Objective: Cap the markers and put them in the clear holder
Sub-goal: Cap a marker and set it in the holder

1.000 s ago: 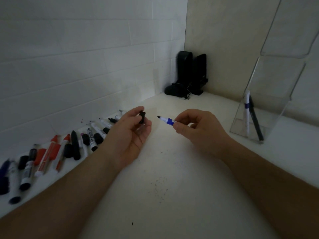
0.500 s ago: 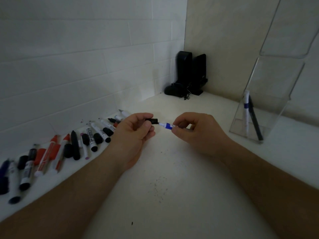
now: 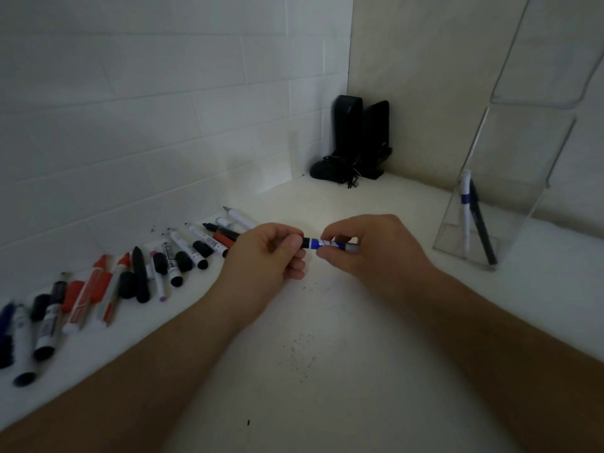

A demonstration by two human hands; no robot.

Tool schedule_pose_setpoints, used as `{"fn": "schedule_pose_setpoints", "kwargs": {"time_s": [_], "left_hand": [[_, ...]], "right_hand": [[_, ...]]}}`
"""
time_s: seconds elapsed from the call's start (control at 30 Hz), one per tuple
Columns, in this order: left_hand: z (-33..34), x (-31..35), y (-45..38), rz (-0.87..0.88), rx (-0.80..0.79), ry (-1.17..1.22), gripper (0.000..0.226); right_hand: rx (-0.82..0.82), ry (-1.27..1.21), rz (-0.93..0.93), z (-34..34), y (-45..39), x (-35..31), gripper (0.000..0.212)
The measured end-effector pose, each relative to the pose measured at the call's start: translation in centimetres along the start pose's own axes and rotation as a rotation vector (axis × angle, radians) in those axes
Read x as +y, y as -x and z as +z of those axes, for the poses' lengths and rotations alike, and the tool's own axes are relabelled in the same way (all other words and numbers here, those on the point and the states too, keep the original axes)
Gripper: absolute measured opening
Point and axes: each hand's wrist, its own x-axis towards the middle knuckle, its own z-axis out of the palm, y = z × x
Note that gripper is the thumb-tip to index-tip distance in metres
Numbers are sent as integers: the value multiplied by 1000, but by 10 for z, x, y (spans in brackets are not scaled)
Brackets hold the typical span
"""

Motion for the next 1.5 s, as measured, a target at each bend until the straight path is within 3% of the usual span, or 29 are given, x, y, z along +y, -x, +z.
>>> {"fn": "schedule_pose_setpoints", "kwargs": {"time_s": [0.27, 0.47, 0.57, 0.67, 0.77, 0.87, 1.0, 1.07, 1.13, 1.3, 1.43, 1.5], "left_hand": [[-1, -2, 1, 94, -20, -123, 15], [5, -3, 2, 208, -47, -313, 13], [3, -3, 3, 256, -62, -334, 31], [5, -6, 4, 336, -105, -456, 45], [7, -8, 7, 373, -151, -571, 40], [7, -10, 10, 414, -215, -651, 37], [5, -10, 11, 433, -235, -679, 33], [5, -9, 12, 454, -242, -710, 30], [6, -10, 14, 489, -256, -737, 27], [6, -12, 15, 583, -243, -833, 22], [6, -8, 18, 582, -177, -841, 21], [6, -4, 20, 568, -135, -838, 20]], "right_hand": [[-23, -114, 34, 4, 3, -1, 14], [-132, 242, -83, -3, 3, -11, 23], [-135, 368, -114, -17, 3, -24, 23], [48, 293, -103, -60, 1, -34, 21], [354, 177, -40, -126, -1, -36, 23], [520, 186, 124, -176, 2, -18, 22], [396, 291, 370, -179, 13, 24, 21], [306, 326, 426, -165, 19, 39, 33], [248, 403, 405, -153, 23, 49, 38], [109, 596, 401, -138, 26, 59, 24], [33, 706, 405, -138, 29, 52, 40], [120, 782, 377, -137, 30, 45, 53]]}}
